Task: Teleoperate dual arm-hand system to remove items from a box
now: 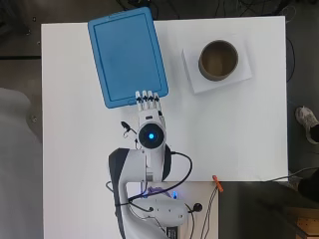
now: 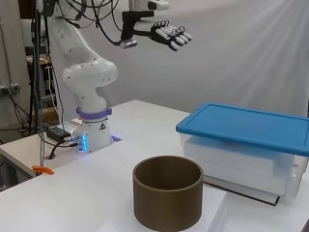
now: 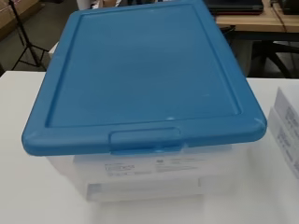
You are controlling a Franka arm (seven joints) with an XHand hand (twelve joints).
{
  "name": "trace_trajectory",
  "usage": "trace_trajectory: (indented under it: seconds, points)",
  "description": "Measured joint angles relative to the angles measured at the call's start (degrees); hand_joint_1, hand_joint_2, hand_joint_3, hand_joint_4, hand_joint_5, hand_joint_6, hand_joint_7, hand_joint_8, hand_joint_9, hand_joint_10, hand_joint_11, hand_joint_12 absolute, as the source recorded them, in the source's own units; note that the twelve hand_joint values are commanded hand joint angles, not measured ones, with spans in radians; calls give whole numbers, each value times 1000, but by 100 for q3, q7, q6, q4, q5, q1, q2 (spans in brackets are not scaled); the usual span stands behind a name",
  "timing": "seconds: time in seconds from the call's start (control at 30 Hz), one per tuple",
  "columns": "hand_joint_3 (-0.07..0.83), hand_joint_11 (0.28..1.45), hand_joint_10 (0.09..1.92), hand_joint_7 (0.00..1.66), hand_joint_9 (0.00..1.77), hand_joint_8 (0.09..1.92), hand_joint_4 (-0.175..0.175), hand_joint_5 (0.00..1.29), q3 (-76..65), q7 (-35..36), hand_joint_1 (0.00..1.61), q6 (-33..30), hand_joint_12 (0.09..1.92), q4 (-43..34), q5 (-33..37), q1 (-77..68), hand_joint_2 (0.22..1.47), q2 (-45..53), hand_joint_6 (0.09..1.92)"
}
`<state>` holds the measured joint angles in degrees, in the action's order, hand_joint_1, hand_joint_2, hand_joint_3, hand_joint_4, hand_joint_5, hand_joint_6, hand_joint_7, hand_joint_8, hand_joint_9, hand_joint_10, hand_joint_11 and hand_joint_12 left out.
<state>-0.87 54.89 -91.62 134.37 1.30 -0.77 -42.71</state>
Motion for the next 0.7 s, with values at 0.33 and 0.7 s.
trace_trajectory:
  seconds: [0.33,0.7]
  points:
    - [6,406,87,187,236,87,-30,166,-112,1555,208,-1216,87,377,152,-146,908,1217,87]
    - [-6,388,87,173,243,87,-78,132,531,220,461,-2059,87,1285,-691,-156,891,1224,87]
